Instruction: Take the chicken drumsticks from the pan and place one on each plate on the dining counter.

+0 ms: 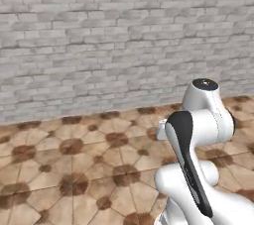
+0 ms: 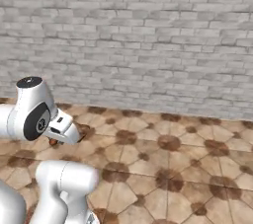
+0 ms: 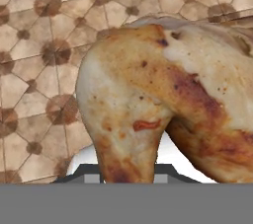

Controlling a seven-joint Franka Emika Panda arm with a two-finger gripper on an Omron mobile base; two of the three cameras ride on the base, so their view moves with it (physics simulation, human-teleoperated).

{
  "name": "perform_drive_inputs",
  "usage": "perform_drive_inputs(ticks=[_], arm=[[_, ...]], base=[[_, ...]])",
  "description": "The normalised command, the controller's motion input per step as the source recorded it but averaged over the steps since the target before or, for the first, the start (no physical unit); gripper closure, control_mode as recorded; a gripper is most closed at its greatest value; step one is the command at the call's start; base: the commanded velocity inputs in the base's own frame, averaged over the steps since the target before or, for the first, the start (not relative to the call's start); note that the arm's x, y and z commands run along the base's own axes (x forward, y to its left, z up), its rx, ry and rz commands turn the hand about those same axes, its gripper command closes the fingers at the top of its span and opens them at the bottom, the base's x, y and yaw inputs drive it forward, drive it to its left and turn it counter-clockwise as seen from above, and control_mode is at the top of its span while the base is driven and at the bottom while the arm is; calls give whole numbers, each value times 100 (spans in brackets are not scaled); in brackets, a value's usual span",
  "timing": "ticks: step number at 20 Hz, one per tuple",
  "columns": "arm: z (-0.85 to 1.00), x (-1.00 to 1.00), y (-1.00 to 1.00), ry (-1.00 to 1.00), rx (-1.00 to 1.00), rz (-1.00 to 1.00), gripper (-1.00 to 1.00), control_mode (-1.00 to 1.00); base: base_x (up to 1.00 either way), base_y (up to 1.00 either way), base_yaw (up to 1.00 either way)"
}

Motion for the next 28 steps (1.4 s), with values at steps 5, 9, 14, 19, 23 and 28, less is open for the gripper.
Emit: perform_drive_inputs(ticks=[5, 9, 14, 19, 23, 28], arm=[[0, 0, 0, 0, 0, 0, 100, 100], [0, 0, 0, 0, 0, 0, 100, 100], [0, 0, 0, 0, 0, 0, 100, 100], [0, 0, 0, 0, 0, 0, 100, 100], [0, 0, 0, 0, 0, 0, 100, 100], [0, 0, 0, 0, 0, 0, 100, 100]], base=[[100, -23, -55], [100, -26, -55], [100, -30, -53], [100, -33, -50], [100, -27, -45], [100, -11, -40]])
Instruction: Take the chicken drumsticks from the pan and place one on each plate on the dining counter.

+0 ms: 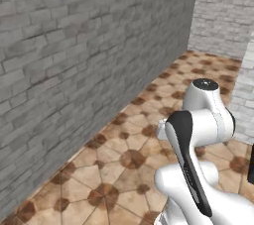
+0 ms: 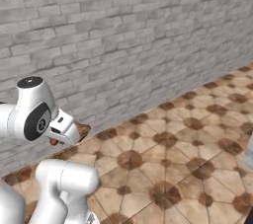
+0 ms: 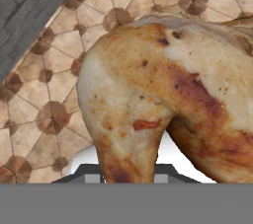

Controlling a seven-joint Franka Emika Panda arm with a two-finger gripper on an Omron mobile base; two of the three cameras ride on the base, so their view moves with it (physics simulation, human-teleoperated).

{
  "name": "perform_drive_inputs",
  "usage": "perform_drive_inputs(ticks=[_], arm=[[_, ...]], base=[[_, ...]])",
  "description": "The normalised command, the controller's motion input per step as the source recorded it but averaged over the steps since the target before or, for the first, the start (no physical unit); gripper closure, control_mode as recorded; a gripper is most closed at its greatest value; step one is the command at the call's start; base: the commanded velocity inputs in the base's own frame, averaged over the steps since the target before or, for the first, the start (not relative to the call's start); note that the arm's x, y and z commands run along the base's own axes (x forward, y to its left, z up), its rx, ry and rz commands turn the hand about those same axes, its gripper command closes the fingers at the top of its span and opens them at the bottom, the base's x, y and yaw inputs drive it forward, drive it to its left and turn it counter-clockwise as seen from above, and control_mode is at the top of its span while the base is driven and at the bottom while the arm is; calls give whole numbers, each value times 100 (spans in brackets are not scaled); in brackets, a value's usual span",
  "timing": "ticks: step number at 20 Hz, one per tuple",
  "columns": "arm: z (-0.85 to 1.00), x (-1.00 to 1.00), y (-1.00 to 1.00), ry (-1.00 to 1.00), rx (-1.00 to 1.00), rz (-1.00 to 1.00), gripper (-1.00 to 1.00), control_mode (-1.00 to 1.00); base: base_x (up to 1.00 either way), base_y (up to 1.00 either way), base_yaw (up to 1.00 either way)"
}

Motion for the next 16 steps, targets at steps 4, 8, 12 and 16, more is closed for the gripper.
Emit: perform_drive_inputs(ticks=[4, 8, 12, 16], arm=[[0, 0, 0, 0, 0, 0, 100, 100], [0, 0, 0, 0, 0, 0, 100, 100], [0, 0, 0, 0, 0, 0, 100, 100], [0, 0, 0, 0, 0, 0, 100, 100]], base=[[100, 0, -36], [100, 0, -34], [100, 0, -35], [100, 0, -36]])
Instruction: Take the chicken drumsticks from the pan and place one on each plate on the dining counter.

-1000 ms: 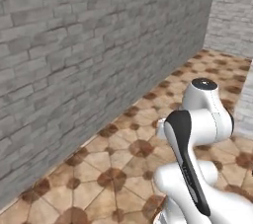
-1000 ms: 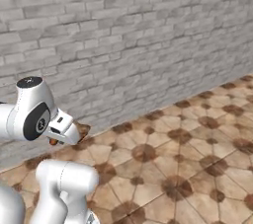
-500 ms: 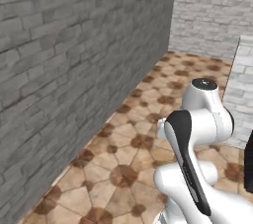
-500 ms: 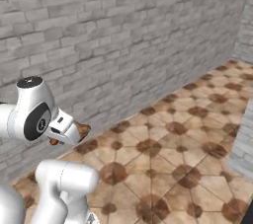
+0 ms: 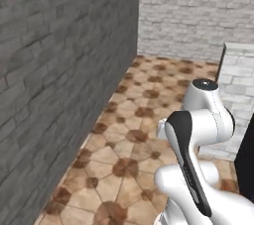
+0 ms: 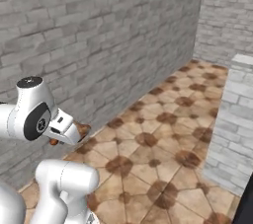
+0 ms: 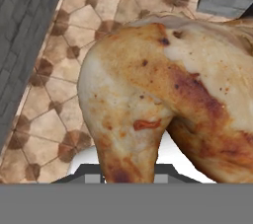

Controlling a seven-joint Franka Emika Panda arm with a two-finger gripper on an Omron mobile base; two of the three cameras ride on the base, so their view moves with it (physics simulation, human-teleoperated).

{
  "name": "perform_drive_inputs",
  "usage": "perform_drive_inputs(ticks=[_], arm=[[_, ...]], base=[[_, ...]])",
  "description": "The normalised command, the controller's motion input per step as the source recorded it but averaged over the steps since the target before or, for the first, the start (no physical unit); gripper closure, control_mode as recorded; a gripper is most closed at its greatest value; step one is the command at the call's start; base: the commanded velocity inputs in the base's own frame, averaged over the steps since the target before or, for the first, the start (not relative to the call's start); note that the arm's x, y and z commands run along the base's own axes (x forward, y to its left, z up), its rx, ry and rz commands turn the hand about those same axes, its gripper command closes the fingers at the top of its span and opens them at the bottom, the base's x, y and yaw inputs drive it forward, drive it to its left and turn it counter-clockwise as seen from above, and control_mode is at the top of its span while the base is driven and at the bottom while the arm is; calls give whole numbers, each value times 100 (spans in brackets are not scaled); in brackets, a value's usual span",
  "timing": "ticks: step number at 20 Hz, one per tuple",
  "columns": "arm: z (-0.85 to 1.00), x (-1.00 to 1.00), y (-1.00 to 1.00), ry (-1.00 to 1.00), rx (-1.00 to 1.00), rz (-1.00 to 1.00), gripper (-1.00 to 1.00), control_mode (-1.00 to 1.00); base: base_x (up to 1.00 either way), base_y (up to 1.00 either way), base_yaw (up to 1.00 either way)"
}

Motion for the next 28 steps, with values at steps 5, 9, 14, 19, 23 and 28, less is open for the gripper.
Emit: perform_drive_inputs(ticks=[5, 9, 14, 19, 23, 28], arm=[[0, 0, 0, 0, 0, 0, 100, 100], [0, 0, 0, 0, 0, 0, 100, 100], [0, 0, 0, 0, 0, 0, 100, 100], [0, 0, 0, 0, 0, 0, 100, 100], [0, 0, 0, 0, 0, 0, 100, 100], [0, 0, 0, 0, 0, 0, 100, 100]], base=[[100, 0, -33], [100, 0, -20], [100, 5, -19], [100, 22, -35], [100, 44, -49], [100, 59, -47]])
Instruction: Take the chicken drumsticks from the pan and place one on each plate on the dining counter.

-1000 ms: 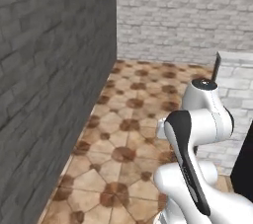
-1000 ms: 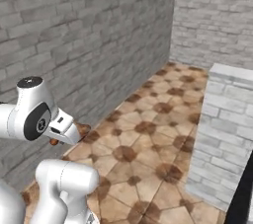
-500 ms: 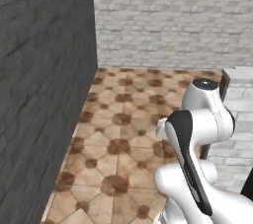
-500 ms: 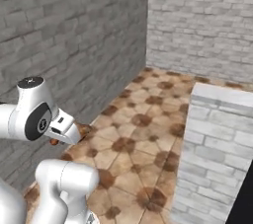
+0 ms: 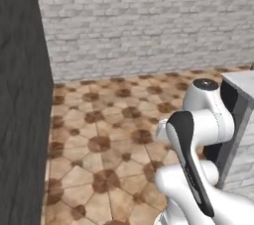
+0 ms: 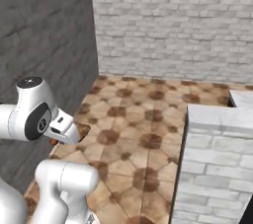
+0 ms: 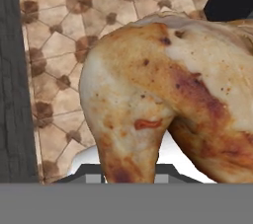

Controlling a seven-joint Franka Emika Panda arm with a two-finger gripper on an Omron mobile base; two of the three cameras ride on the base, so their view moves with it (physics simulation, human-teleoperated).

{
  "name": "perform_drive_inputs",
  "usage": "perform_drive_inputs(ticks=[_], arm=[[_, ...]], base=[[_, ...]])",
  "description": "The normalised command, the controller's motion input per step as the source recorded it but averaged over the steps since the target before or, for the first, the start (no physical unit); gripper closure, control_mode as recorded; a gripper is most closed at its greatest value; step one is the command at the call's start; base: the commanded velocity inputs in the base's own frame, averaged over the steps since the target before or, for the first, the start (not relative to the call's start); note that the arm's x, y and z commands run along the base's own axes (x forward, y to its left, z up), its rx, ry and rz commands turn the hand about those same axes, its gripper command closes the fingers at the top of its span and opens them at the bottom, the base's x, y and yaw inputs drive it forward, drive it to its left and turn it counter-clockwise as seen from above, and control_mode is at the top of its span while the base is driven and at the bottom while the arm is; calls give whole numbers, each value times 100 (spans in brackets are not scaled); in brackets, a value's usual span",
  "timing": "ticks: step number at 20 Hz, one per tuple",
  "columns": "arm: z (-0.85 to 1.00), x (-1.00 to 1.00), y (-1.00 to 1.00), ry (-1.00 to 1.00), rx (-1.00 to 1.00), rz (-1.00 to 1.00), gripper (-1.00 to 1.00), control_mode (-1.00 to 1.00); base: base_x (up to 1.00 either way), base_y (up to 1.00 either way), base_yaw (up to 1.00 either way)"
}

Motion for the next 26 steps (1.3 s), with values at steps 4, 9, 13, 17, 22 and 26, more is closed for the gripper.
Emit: perform_drive_inputs(ticks=[4, 9, 13, 17, 22, 26], arm=[[0, 0, 0, 0, 0, 0, 100, 100], [0, 0, 0, 0, 0, 0, 100, 100], [0, 0, 0, 0, 0, 0, 100, 100], [0, 0, 0, 0, 0, 0, 100, 100], [0, 0, 0, 0, 0, 0, 100, 100], [0, 0, 0, 0, 0, 0, 100, 100]], base=[[100, 71, -43], [100, 61, -49], [100, 56, -52], [100, 51, -50], [100, 47, -45], [100, 42, -38]])
